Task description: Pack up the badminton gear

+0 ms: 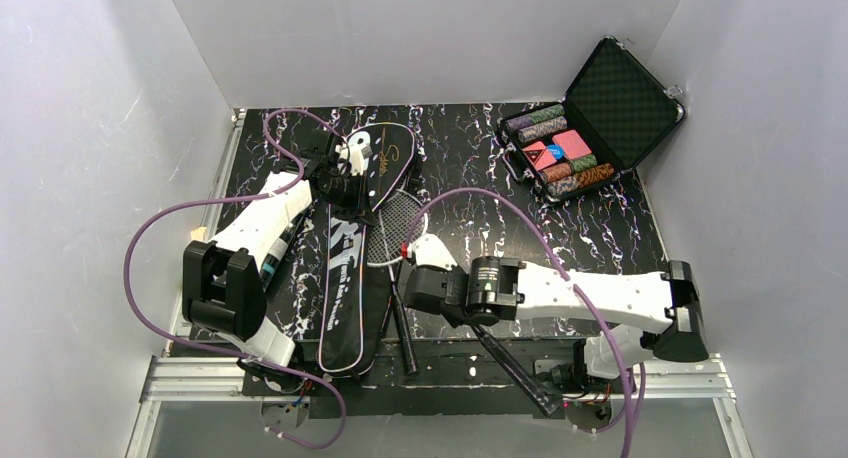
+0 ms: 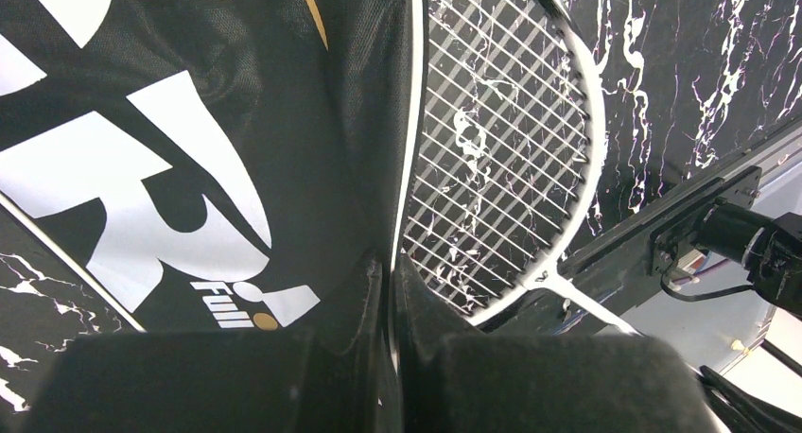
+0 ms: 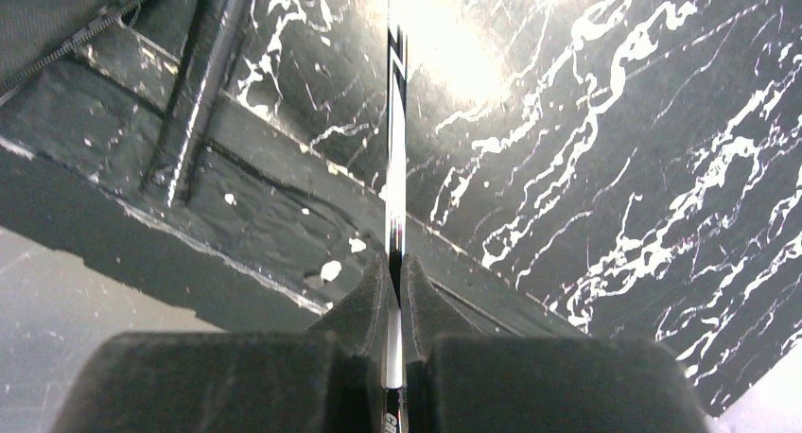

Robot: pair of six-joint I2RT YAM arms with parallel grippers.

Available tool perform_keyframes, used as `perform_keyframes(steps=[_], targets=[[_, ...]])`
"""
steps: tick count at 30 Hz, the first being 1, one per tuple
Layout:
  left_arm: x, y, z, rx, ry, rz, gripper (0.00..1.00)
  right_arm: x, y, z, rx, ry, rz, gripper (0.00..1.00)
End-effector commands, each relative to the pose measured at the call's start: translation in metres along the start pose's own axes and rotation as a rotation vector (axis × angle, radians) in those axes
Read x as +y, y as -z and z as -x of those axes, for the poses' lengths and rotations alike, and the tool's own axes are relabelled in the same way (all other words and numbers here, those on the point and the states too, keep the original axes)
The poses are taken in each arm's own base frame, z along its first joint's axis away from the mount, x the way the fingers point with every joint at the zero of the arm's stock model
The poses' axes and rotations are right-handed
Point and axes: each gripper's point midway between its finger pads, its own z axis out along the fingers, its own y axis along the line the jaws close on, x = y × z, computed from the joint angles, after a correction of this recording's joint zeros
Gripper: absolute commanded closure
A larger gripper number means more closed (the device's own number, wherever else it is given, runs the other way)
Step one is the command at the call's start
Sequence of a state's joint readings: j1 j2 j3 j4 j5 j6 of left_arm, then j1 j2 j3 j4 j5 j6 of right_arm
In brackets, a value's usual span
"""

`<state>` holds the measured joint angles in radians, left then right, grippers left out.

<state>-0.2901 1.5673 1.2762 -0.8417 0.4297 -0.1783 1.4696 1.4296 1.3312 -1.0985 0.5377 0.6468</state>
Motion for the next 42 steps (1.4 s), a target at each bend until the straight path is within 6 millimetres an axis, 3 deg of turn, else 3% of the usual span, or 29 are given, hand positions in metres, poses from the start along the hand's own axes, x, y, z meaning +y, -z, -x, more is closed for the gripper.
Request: perform_keyframes(steps=[1,4,9,18,27,29,34,36,37,38,42], targets=[[-0.015,0.011,0.011,-0.037,-0.022,-0.054,1.00,-0.001,-0.009,0.054,-0.153,-0.078,0.008,0.99],[-0.016,0.012,0.010,-0.037,-0.026,-0.056,1.00,-0.005,-0.024,0.069,-0.153,-0.128,0.019,0.99],[-0.015,0.012,0.010,-0.039,-0.030,-0.054,1.00,0.006,-0.047,0.098,-0.174,-0.134,0.043,0.99],[-0.015,0.008,0.007,-0.018,-0.030,-0.063,1.00,0.053,-0.085,0.119,-0.145,-0.113,0.170,0.99],[-0.014,0.008,0.006,-0.017,-0.036,-0.064,1.00,0.043,-0.128,0.142,-0.185,-0.308,0.165,0.99],[-0.014,0.007,0.003,-0.010,-0.034,-0.067,1.00,0.039,-0.140,0.154,-0.210,-0.401,0.223,0.99],[-0.015,0.004,0.000,0.000,-0.040,-0.073,1.00,0.063,-0.163,0.178,-0.208,-0.515,0.413,0.99],[-0.016,0.005,0.001,-0.002,-0.042,-0.079,1.00,0.053,-0.178,0.190,-0.193,-0.624,0.486,0.99],[-0.016,0.005,0.000,0.000,-0.041,-0.078,1.00,0.055,-0.176,0.192,-0.165,-0.656,0.553,0.93],[-0.016,0.006,0.000,0.000,-0.043,-0.077,1.00,0.060,-0.173,0.190,-0.138,-0.661,0.606,0.73],[-0.016,0.006,0.001,-0.003,-0.047,-0.074,1.00,0.067,-0.163,0.180,-0.095,-0.651,0.674,0.48]])
